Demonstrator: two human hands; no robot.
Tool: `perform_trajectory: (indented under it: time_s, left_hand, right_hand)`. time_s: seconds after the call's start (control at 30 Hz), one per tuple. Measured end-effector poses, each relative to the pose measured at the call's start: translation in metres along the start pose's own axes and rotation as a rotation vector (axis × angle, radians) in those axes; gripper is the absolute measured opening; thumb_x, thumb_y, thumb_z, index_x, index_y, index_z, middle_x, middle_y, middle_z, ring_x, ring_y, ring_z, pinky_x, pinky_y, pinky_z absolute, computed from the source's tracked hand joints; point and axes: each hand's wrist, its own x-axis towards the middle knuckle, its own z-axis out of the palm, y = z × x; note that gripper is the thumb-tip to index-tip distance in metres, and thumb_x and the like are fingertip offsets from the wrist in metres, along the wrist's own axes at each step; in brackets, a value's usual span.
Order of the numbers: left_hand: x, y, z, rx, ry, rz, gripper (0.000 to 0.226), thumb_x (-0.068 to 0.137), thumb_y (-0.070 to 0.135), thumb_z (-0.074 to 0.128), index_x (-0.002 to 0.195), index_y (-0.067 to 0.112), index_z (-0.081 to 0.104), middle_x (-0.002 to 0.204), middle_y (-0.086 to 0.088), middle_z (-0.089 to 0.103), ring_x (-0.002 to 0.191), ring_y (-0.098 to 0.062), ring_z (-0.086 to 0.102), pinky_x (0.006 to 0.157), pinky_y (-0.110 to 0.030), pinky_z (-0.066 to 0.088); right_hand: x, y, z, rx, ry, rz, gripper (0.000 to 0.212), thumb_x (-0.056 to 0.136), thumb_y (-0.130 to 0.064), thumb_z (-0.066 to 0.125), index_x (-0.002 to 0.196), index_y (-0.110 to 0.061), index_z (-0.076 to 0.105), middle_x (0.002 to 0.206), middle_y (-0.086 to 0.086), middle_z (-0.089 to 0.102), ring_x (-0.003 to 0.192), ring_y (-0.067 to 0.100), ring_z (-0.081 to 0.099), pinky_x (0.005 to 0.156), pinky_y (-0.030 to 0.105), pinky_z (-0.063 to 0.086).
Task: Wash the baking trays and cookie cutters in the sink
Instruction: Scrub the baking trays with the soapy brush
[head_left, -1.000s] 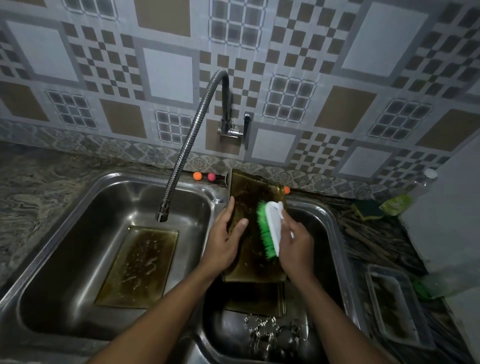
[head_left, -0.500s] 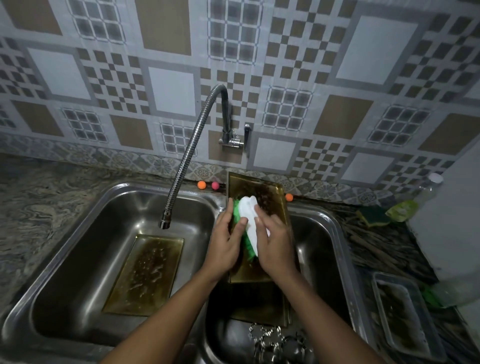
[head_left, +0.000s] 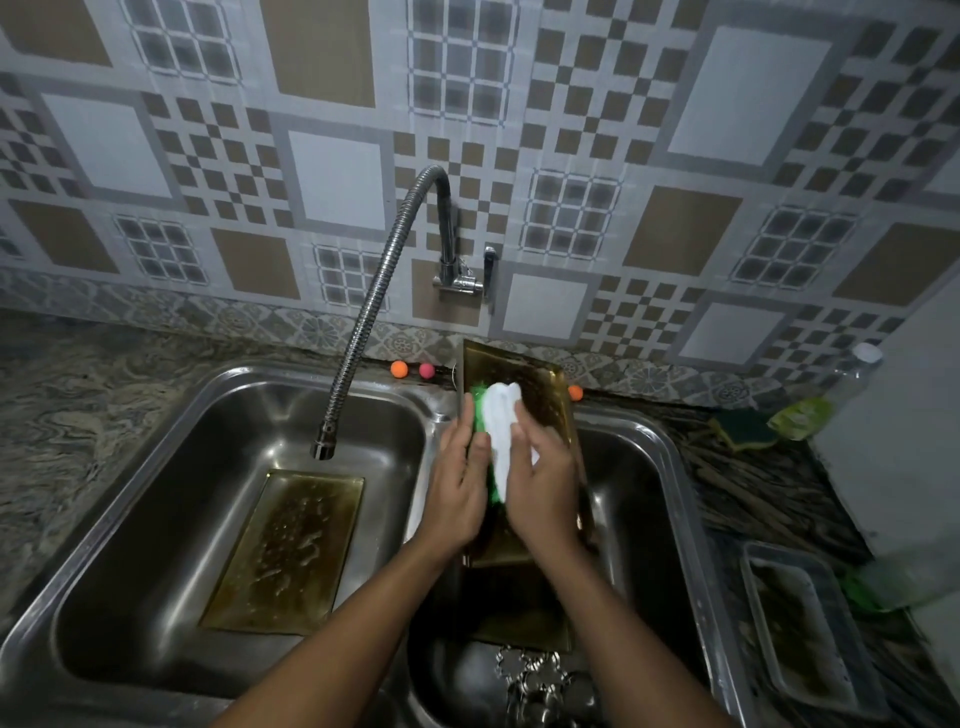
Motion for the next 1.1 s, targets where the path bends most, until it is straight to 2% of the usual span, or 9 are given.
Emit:
perform_trajectory:
  time_s: [0.1,0.23,0.33,0.47,0.57,0.67,0.77,0.93,1.1]
  left_hand:
    - [0.007,-0.002,-0.008,0.014,0.090,-0.016,0.062,0.099,0.047,0.027,0.155,0.020,0.021,0.136,0.016,0.040,0.122,0.025,0.034,0.098,0.001,0.026]
    - [0.009,-0.012,-0.017,0.064,0.119,-0.021,0.065,0.096,0.040,0.047,0.154,0.030,0.021,0.147,-0.003,0.042,0.137,-0.011,0.040,0.115,-0.035,0.035]
    - [0.006,-0.017,-0.013,0.096,0.093,0.030,0.067,0.097,0.011,0.049,0.155,0.031,0.020,0.143,0.004,0.043,0.134,-0.014,0.043,0.113,-0.044,0.039]
    - [0.001,-0.007,-0.006,0.102,0.029,0.131,0.071,0.095,0.001,0.047,0.156,0.029,0.021,0.135,0.024,0.039,0.131,-0.008,0.043,0.111,-0.037,0.042]
    - [0.006,0.005,-0.007,0.063,0.067,0.167,0.070,0.096,0.001,0.046,0.155,0.031,0.023,0.142,0.010,0.042,0.135,-0.009,0.041,0.113,-0.030,0.037]
    - [0.018,0.011,-0.013,0.089,0.105,0.216,0.069,0.094,-0.004,0.047,0.154,0.026,0.028,0.148,0.000,0.041,0.139,-0.006,0.036,0.114,-0.020,0.030]
    - [0.027,0.009,-0.019,0.154,0.122,0.219,0.072,0.093,-0.005,0.048,0.154,0.028,0.029,0.154,-0.008,0.038,0.146,-0.016,0.029,0.118,-0.025,0.026]
    - [0.031,0.001,-0.021,0.292,0.060,0.347,0.084,0.089,-0.007,0.051,0.154,0.036,0.019,0.153,-0.013,0.038,0.146,-0.018,0.028,0.113,-0.012,0.024]
    - [0.026,0.000,-0.017,0.286,0.088,0.421,0.079,0.088,-0.010,0.052,0.152,0.026,0.025,0.149,-0.016,0.041,0.143,-0.021,0.032,0.111,-0.009,0.022]
  right_hand:
    - [-0.035,0.004,0.000,0.024,-0.070,-0.086,0.042,0.097,-0.040,0.042,0.135,-0.027,0.057,0.091,-0.006,0.060,0.082,0.006,0.059,0.072,0.028,0.050]
    - [-0.045,0.028,-0.017,-0.119,-0.086,-0.196,0.040,0.097,-0.029,0.045,0.136,-0.025,0.057,0.088,-0.006,0.055,0.074,0.008,0.055,0.063,0.030,0.049]
    - [-0.021,0.038,-0.020,-0.139,-0.002,-0.118,0.039,0.097,-0.028,0.049,0.135,-0.025,0.055,0.083,-0.003,0.053,0.067,0.012,0.054,0.056,0.037,0.049]
    - [0.013,0.038,-0.029,-0.175,0.072,-0.037,0.040,0.099,-0.018,0.053,0.137,-0.025,0.051,0.085,0.001,0.054,0.071,0.012,0.052,0.056,0.029,0.044]
    - [0.020,0.046,-0.043,-0.172,0.101,0.015,0.039,0.099,-0.016,0.051,0.138,-0.021,0.052,0.092,0.000,0.057,0.080,0.012,0.055,0.060,0.015,0.039]
    - [-0.001,0.054,-0.050,-0.184,0.063,0.006,0.039,0.098,-0.016,0.053,0.137,-0.020,0.052,0.084,0.001,0.053,0.071,0.013,0.054,0.058,0.027,0.047]
    - [-0.024,0.065,-0.049,-0.242,-0.018,0.033,0.038,0.098,-0.020,0.052,0.136,-0.025,0.053,0.085,0.001,0.056,0.074,0.015,0.057,0.061,0.036,0.051]
    - [-0.040,0.072,-0.050,-0.192,-0.146,0.054,0.033,0.097,-0.026,0.054,0.130,-0.027,0.061,0.113,-0.001,0.068,0.100,0.010,0.062,0.084,0.032,0.054]
    - [-0.024,0.061,-0.062,-0.230,-0.038,0.154,0.034,0.099,-0.027,0.051,0.131,-0.027,0.059,0.098,-0.002,0.060,0.091,0.011,0.060,0.072,0.028,0.049]
